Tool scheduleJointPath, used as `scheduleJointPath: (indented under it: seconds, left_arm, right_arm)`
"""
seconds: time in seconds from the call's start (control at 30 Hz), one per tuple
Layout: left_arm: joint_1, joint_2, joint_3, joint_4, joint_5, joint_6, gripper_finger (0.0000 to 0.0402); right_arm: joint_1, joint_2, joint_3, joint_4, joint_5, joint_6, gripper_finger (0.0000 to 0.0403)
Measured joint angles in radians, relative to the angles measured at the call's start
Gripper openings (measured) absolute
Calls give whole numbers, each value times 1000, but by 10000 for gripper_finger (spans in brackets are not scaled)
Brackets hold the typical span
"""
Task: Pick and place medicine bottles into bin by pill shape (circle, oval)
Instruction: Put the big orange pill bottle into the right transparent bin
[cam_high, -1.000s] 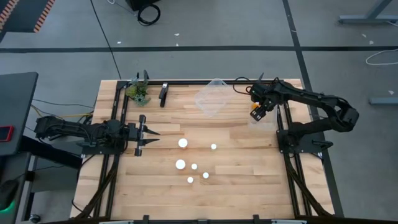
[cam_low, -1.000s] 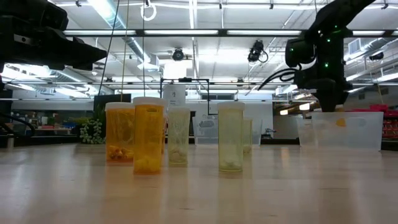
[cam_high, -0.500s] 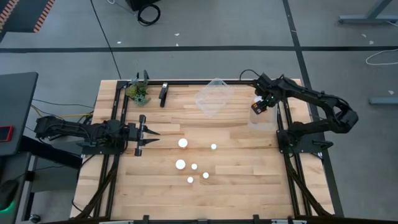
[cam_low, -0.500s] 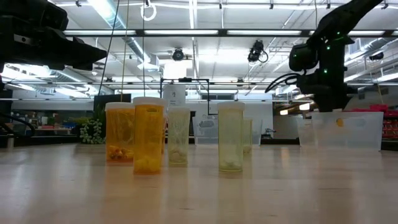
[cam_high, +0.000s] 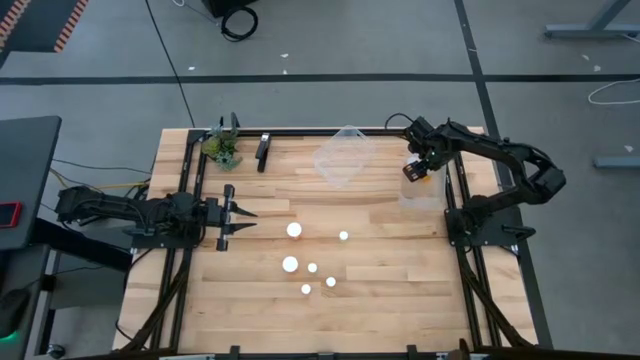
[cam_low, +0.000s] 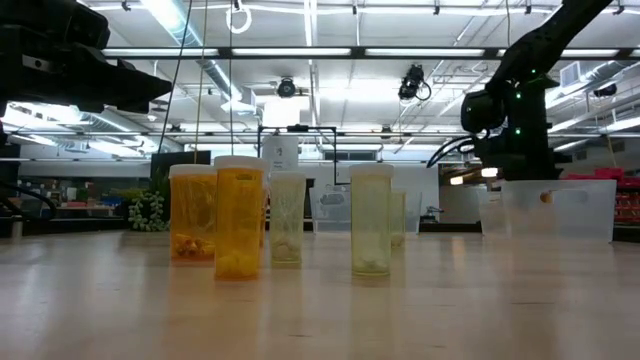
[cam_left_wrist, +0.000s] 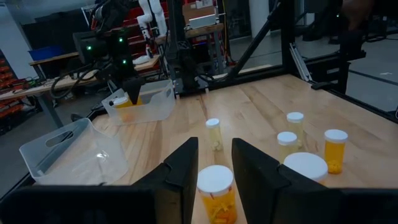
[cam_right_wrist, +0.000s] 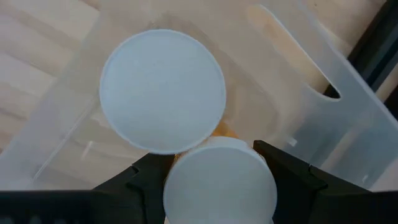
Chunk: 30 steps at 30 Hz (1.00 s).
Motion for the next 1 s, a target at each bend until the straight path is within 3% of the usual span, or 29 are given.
scheduleJointPath:
  seconds: [0.67, 1.0]
  left_arm:
    - [0, 0, 0, 0, 0, 0, 107]
    - [0, 0, 0, 0, 0, 0, 107]
  right_arm:
    - [0, 11, 0, 11, 6, -10, 219]
    - [0, 11, 0, 6, 7, -14, 261]
